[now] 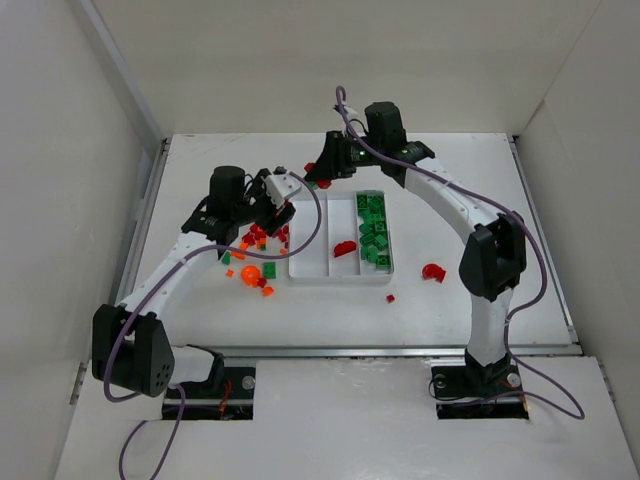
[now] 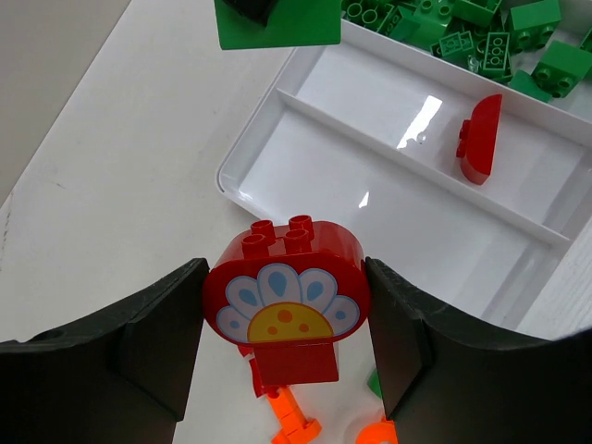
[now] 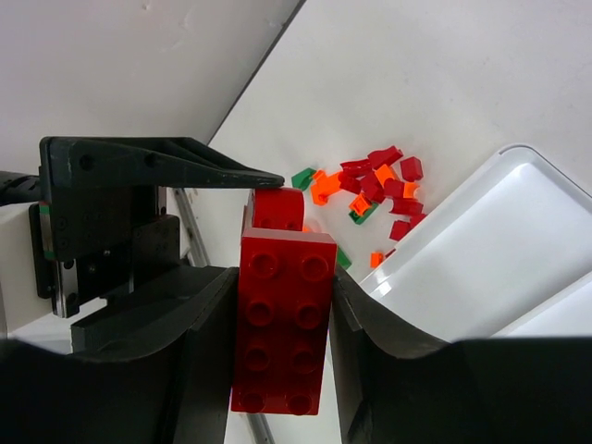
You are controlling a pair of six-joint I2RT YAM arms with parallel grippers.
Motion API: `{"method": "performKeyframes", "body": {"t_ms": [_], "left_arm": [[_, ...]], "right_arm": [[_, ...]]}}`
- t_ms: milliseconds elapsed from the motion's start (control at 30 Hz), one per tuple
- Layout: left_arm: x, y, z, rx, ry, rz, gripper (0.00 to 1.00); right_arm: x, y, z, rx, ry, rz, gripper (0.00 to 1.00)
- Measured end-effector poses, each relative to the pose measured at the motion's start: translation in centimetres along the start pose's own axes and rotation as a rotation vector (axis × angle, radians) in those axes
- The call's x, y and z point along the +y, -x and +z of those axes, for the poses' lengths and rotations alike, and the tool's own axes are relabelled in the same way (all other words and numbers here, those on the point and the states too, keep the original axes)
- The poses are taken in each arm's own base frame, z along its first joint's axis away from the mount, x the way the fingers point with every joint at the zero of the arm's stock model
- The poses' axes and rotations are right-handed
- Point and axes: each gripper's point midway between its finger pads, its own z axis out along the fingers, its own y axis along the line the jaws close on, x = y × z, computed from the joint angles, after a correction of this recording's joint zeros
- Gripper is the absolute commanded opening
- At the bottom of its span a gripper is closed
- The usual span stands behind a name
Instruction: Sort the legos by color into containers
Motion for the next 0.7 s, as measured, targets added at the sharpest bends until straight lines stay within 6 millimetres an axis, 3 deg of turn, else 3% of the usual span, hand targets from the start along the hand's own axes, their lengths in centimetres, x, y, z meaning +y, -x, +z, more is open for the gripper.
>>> {"method": "performKeyframes", "body": {"t_ms": [267, 433, 500, 567, 600, 633, 700], "left_arm": [[1.1, -1.3, -0.3, 0.043, 0.057, -0.023, 0.0], [4.2, -7.9, -0.5, 0.206, 0.156, -0.12, 0.0], [4.2, -11.7, 0.0, 0.299, 0.152, -0.155, 0.08], [2.9, -15.0, 0.5, 0.387, 0.111, -0.177, 0.17], [2.1, -16.3, 0.6, 0.423, 0.085, -0.183, 0.28], [1.3, -17.3, 0.6, 0.453, 0.059, -0.189, 0.34], [1.2, -17.4, 0.7, 0.45, 0.047, -0.17, 0.49]], "right_arm": [[-1.9, -0.7, 0.0, 0.005, -0.091, 0.012, 0.09], [-3.9, -2.6, -0.1, 0.047, -0.167, 0.031, 0.08], [-4.4, -3.1, -0.2, 0.061, -0.19, 0.036, 0.08], [-4.8, -3.3, -0.2, 0.065, -0.203, 0.032, 0.07], [-5.0, -3.4, -0.3, 0.066, -0.211, 0.032, 0.07], [-5.1, -3.5, -0.3, 0.069, -0.219, 0.032, 0.07], [-5.3, -3.6, -0.4, 0.073, -0.229, 0.032, 0.07]]}}
